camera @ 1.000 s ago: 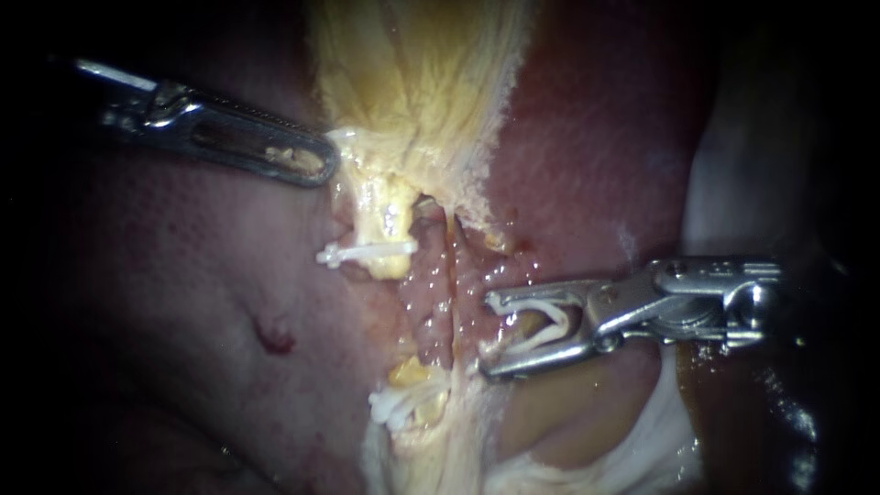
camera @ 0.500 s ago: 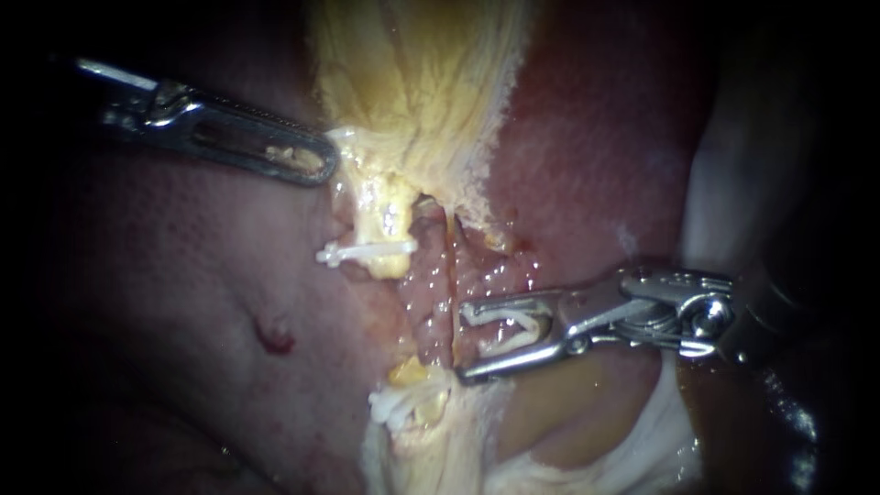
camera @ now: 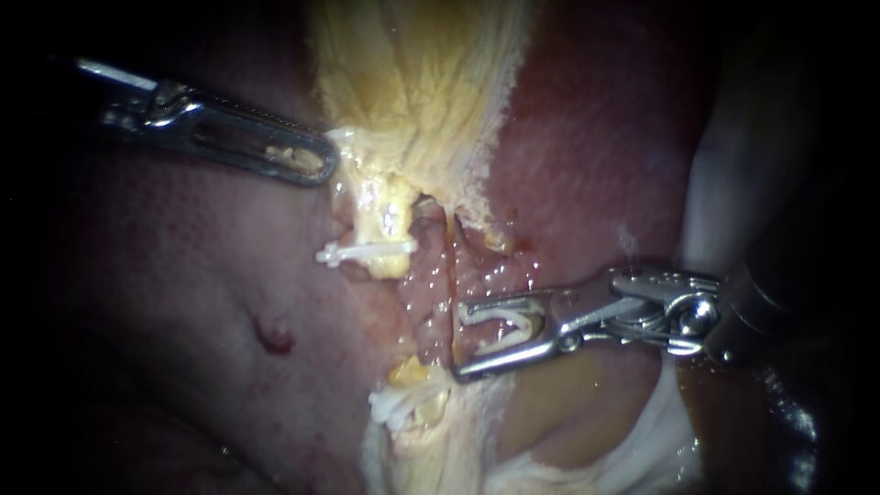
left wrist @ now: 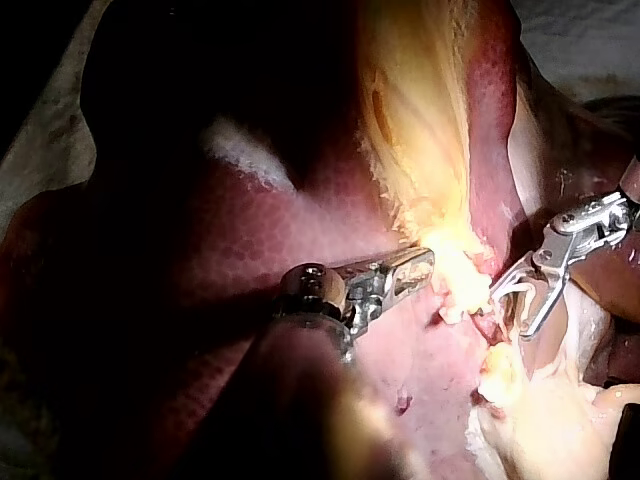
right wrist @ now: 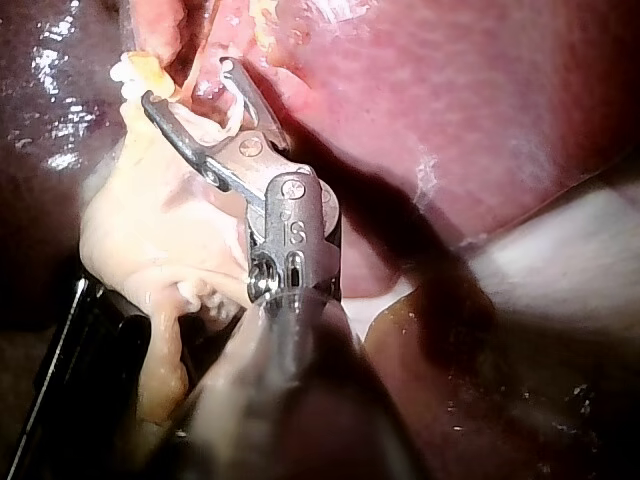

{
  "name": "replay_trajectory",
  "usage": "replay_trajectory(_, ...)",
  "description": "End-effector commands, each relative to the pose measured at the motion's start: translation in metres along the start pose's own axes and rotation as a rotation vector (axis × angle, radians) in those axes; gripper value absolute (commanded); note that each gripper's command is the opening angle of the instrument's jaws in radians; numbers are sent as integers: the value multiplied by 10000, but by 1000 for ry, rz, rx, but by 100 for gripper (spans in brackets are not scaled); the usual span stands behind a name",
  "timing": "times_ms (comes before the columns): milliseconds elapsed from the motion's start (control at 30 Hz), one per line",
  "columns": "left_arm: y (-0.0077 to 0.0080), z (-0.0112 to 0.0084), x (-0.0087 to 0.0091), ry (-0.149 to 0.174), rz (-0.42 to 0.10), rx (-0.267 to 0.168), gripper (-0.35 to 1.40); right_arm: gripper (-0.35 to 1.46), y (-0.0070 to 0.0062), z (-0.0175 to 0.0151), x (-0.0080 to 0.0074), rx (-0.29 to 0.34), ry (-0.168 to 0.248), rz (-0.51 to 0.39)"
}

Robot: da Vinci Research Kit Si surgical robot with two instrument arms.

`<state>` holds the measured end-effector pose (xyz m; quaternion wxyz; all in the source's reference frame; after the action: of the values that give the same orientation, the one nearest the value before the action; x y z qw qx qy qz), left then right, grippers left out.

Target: Clipping first clip right tube

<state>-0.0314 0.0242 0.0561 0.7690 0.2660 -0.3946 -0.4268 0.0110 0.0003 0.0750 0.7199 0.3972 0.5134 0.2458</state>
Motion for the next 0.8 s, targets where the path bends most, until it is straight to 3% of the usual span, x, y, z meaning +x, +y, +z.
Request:
replay_trajectory(33,0,0,0,0,0,0,-35,49,1,0,0,2,-1,0)
replay_trajectory(800,0,0,0,0,0,0,-35,48,7,24,-2,69,-14,-20)
